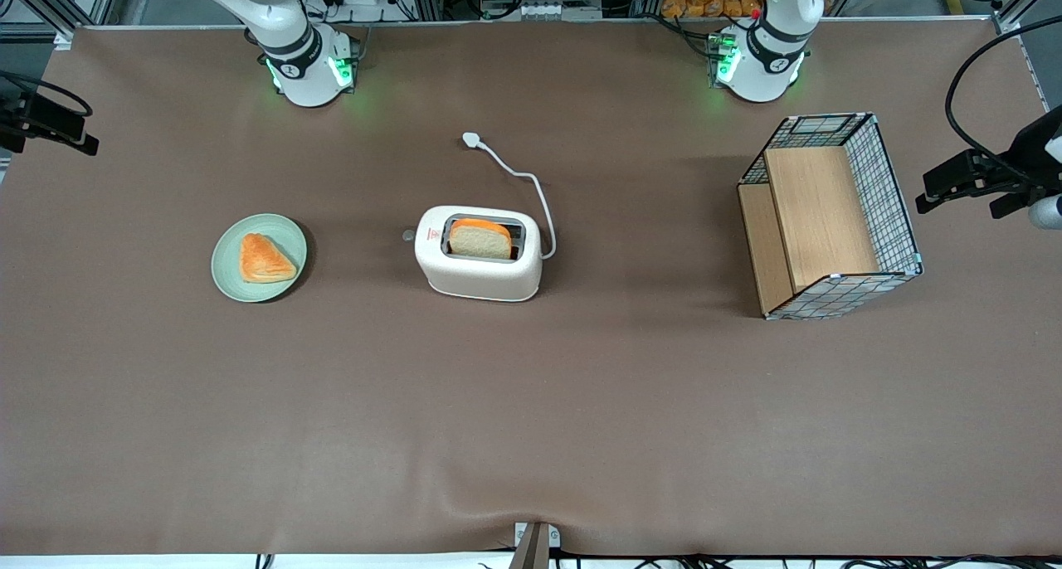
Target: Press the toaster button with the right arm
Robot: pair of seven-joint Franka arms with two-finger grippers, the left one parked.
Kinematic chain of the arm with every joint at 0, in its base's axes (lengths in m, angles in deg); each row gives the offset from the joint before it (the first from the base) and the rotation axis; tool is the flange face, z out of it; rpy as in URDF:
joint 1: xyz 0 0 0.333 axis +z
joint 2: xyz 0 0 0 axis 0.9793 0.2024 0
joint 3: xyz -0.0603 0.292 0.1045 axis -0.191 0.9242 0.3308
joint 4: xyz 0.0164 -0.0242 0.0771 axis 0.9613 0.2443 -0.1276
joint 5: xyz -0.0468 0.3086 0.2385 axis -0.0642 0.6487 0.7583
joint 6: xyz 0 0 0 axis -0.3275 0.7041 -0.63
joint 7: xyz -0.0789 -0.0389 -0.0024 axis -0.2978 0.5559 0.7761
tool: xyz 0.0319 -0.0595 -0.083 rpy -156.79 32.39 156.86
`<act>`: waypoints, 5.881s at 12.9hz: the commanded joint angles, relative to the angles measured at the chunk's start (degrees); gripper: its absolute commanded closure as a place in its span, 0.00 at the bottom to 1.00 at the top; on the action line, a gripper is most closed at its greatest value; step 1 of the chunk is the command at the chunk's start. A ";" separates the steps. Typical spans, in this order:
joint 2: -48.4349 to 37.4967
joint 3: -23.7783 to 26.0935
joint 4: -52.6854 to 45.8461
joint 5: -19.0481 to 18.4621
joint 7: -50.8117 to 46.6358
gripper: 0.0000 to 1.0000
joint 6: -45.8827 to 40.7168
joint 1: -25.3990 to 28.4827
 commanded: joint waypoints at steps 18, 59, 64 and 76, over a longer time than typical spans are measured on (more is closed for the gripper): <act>9.92 1.33 22.42 22.12 -0.18 0.00 10.65 8.23; 26.45 1.33 26.03 31.62 0.78 1.00 36.05 23.27; 26.53 1.33 28.59 31.62 1.75 1.00 40.20 24.59; 28.73 1.42 29.30 32.41 2.80 1.00 42.93 25.11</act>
